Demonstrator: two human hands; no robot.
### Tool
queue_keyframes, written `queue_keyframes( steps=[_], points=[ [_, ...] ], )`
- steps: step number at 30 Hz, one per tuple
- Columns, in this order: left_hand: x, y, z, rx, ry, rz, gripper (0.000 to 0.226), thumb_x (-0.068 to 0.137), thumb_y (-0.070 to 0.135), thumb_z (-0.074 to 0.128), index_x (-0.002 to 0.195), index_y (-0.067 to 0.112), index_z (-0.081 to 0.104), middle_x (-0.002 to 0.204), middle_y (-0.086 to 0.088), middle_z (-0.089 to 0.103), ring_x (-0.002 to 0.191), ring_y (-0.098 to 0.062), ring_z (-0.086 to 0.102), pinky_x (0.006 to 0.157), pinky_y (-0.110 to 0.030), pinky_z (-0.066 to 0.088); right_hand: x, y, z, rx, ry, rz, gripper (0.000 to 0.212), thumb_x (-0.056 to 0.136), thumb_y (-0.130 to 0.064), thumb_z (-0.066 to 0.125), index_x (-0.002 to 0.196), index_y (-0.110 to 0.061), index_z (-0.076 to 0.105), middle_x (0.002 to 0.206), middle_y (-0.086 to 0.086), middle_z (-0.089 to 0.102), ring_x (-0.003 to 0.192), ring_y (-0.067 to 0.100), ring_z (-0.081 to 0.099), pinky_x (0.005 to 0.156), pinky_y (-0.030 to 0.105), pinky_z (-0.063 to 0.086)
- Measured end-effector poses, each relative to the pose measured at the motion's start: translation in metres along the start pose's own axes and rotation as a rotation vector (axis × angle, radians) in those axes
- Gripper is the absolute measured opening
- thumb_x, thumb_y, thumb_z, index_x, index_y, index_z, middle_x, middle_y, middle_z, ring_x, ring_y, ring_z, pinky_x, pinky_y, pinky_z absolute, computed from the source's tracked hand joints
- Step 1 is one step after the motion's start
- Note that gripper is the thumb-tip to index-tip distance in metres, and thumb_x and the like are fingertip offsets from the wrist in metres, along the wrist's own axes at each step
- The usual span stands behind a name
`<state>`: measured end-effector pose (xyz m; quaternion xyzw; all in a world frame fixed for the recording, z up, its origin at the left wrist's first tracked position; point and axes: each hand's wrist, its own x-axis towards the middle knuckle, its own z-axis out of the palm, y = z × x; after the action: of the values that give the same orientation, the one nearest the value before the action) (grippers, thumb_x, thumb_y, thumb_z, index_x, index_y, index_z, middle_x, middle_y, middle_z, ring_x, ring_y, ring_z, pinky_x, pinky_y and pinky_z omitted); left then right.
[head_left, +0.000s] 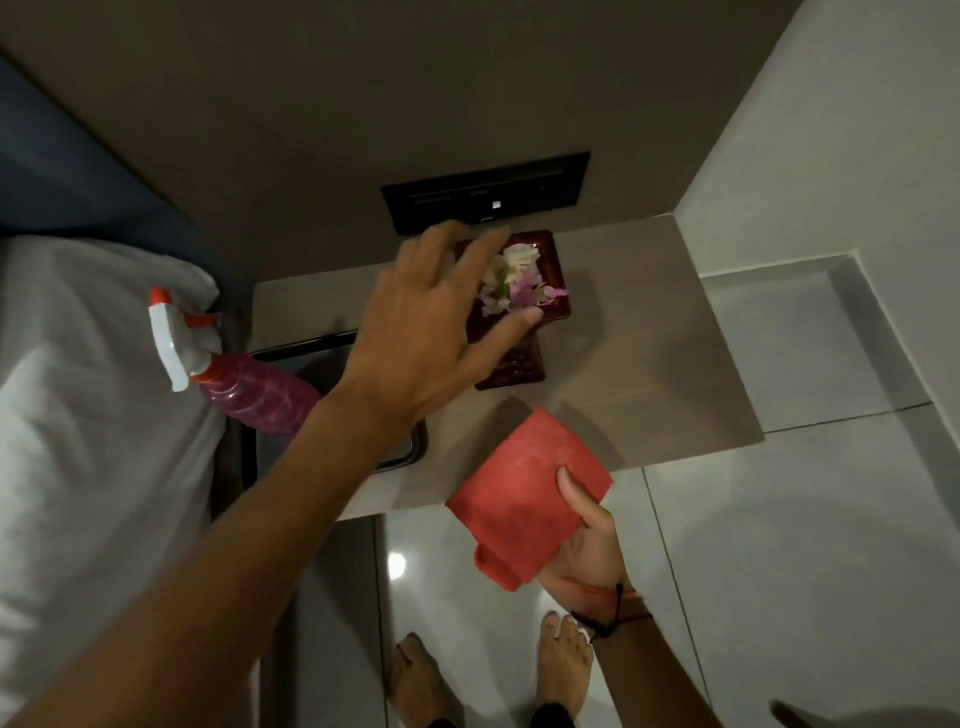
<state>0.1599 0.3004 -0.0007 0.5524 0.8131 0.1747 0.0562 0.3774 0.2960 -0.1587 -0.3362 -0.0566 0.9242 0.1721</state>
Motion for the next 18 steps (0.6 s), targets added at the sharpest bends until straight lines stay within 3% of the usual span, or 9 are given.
queue_keyframes(
  steps=[2,4,6,8,11,14,18],
  points=[
    [0.033,0.006,0.016,0.182,-0.173,0.083,0.092,0.089,0.079,0.040,0.165,0.031,0.020,0.172,-0.021,0.021,0.158,-0.039,0.024,0.124,-0.055,0.027,-0.003,0.000,-0.006,0.007,0.009,-0.007,0.049,0.105,-0.035,0.043,0.150,-0.017,0.041,0.145,0.024,0.057,0.128,0.046,0.059,0.097,0.055,0.056],
    [0.055,0.004,0.037,0.289,-0.291,0.133,0.100,0.085,0.085,0.034,0.166,0.036,0.002,0.176,-0.022,0.001,0.164,-0.038,0.003,0.130,-0.058,0.010,-0.006,0.000,-0.013,0.014,0.009,-0.018,0.048,0.104,-0.035,0.047,0.148,-0.014,0.047,0.143,0.026,0.058,0.126,0.047,0.060,0.095,0.056,0.056],
    [0.066,-0.005,0.054,0.324,-0.340,0.142,0.101,0.083,0.088,0.031,0.165,0.040,-0.004,0.176,-0.022,-0.003,0.164,-0.039,-0.002,0.130,-0.062,0.004,-0.009,0.000,-0.018,0.021,0.015,-0.028,0.046,0.103,-0.035,0.050,0.141,-0.010,0.058,0.142,0.025,0.060,0.124,0.046,0.062,0.094,0.055,0.056],
    [0.075,-0.011,0.062,0.358,-0.344,0.141,0.098,0.083,0.088,0.031,0.164,0.043,0.001,0.172,-0.025,0.012,0.160,-0.044,0.016,0.127,-0.063,0.015,-0.013,0.000,-0.020,0.030,0.053,-0.035,0.044,0.101,-0.033,0.054,0.135,-0.009,0.063,0.140,0.025,0.061,0.124,0.045,0.062,0.094,0.055,0.056],
    [0.079,-0.013,0.065,0.423,-0.328,0.206,0.090,0.085,0.086,0.031,0.161,0.040,0.019,0.154,-0.028,0.038,0.133,-0.047,0.046,0.111,-0.058,0.036,-0.018,0.001,-0.022,0.036,0.115,-0.041,0.048,0.100,-0.034,0.057,0.139,-0.005,0.059,0.138,0.028,0.062,0.122,0.048,0.063,0.092,0.057,0.057],
    [0.076,-0.015,0.060,0.430,-0.351,0.222,0.091,0.082,0.088,0.025,0.160,0.042,0.020,0.147,-0.027,0.042,0.126,-0.045,0.049,0.106,-0.057,0.041,-0.023,0.004,-0.024,0.055,0.202,-0.090,0.048,0.099,-0.033,0.060,0.139,-0.005,0.058,0.137,0.028,0.063,0.120,0.049,0.064,0.089,0.057,0.058],
    [0.086,-0.023,0.046,0.298,-0.472,0.170,0.094,0.077,0.090,0.024,0.161,0.050,0.013,0.151,-0.026,0.040,0.135,-0.046,0.045,0.111,-0.058,0.037,-0.018,0.006,-0.016,0.024,0.263,-0.204,0.033,0.089,-0.019,0.066,0.120,-0.008,0.072,0.118,0.021,0.075,0.101,0.041,0.074,0.073,0.053,0.061]
  ],
)
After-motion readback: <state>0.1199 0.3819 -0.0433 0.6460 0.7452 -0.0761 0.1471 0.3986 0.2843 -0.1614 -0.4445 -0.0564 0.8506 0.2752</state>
